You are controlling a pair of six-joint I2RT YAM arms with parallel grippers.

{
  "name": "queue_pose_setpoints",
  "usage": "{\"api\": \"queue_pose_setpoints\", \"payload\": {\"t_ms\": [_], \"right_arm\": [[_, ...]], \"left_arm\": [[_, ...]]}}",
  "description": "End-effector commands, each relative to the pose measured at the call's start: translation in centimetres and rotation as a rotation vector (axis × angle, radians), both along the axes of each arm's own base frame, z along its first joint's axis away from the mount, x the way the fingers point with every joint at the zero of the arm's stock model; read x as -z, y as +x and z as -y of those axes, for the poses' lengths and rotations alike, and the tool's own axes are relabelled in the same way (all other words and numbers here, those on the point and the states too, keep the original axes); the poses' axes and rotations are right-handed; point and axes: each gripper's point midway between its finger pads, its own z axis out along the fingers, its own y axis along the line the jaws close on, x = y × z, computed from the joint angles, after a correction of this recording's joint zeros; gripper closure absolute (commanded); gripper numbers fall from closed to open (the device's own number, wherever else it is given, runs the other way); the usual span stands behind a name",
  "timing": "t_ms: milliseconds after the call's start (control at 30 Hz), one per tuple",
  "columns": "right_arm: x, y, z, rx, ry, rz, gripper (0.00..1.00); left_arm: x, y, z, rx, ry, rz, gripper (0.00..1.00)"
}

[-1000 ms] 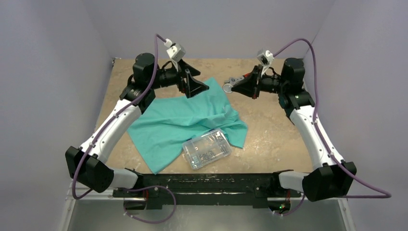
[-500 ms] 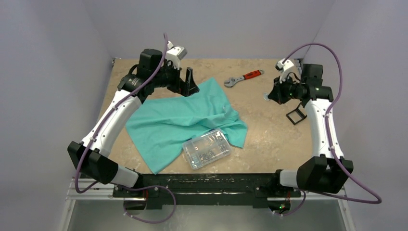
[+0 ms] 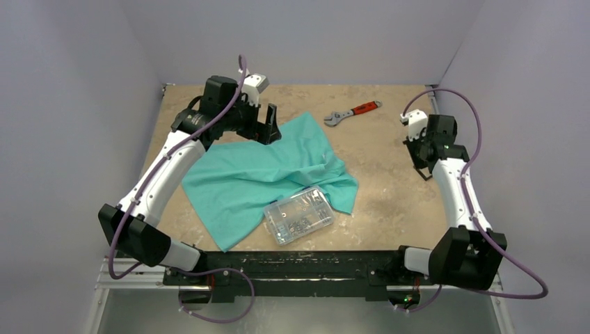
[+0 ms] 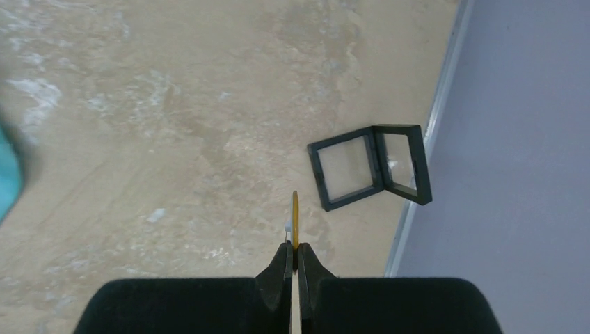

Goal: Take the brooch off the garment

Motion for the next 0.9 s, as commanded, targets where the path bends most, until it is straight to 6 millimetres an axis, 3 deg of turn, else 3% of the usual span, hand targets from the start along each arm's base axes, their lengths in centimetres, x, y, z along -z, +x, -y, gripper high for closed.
{"api": "queue_pose_setpoints", "payload": {"t_ms": [0,100,700,867], "right_arm": [[-0.2,1.9,4.2,0.105,-0.196,0.074,1.00],[1.0,2.1,5.0,0.116,-0.242,0.050,1.00],[6.6,4.4,7.9,0.049,-0.428,-0.024,1.00],[7.2,4.9,8.7,0.049,-0.456,-0.029,1.00]], "left_arm": [[-1.7,0.3,-0.8,-0.024,-0.008,0.090,0.00],[-0.3,-0.7,-1.3,-0.029,0.011,0.046,0.00],[-1.1,-1.8,-0.8,-0.019,-0.041,0.024,0.00],[-1.0,-1.5,-1.1,-0.035,-0.030,0.033,0.00]]}}
